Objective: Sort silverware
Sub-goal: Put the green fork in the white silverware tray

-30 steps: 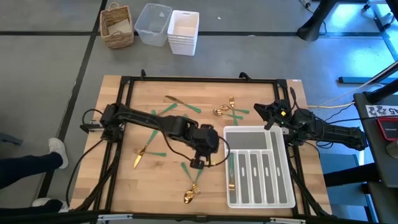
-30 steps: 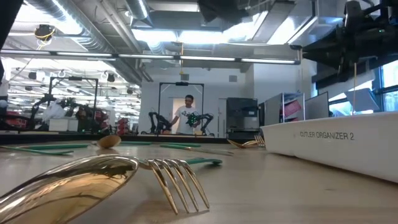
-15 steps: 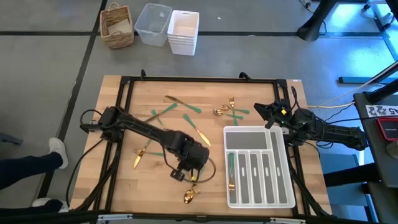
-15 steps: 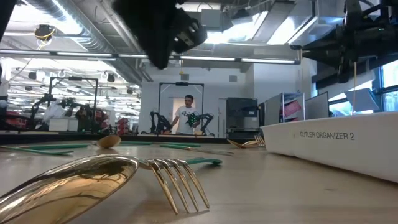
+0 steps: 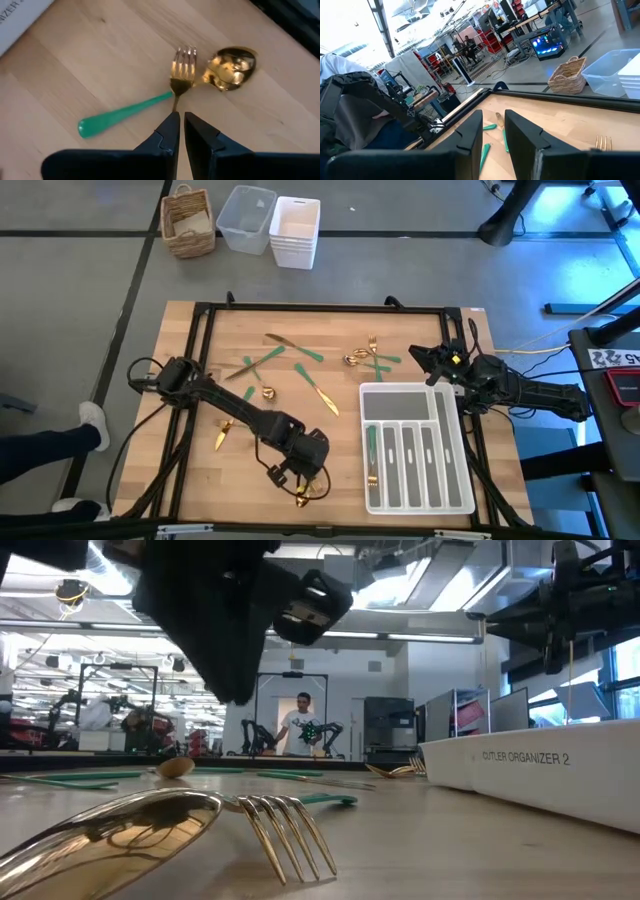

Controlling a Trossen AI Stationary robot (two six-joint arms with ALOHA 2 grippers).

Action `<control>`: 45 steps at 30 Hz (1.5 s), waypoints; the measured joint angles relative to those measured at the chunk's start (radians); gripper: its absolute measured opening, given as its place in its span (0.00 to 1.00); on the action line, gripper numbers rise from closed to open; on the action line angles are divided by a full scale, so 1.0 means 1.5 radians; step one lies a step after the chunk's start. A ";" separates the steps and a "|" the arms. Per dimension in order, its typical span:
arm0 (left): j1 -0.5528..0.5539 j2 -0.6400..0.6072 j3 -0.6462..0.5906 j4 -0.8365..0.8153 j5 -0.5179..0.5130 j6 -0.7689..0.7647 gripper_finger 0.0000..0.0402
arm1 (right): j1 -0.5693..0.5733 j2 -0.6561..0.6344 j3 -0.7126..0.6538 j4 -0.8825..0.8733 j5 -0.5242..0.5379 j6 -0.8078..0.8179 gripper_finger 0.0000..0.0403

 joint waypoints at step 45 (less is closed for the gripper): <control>-0.002 0.023 -0.132 0.179 -0.045 0.040 0.25 | 0.000 0.000 0.000 -0.005 -0.001 0.000 0.21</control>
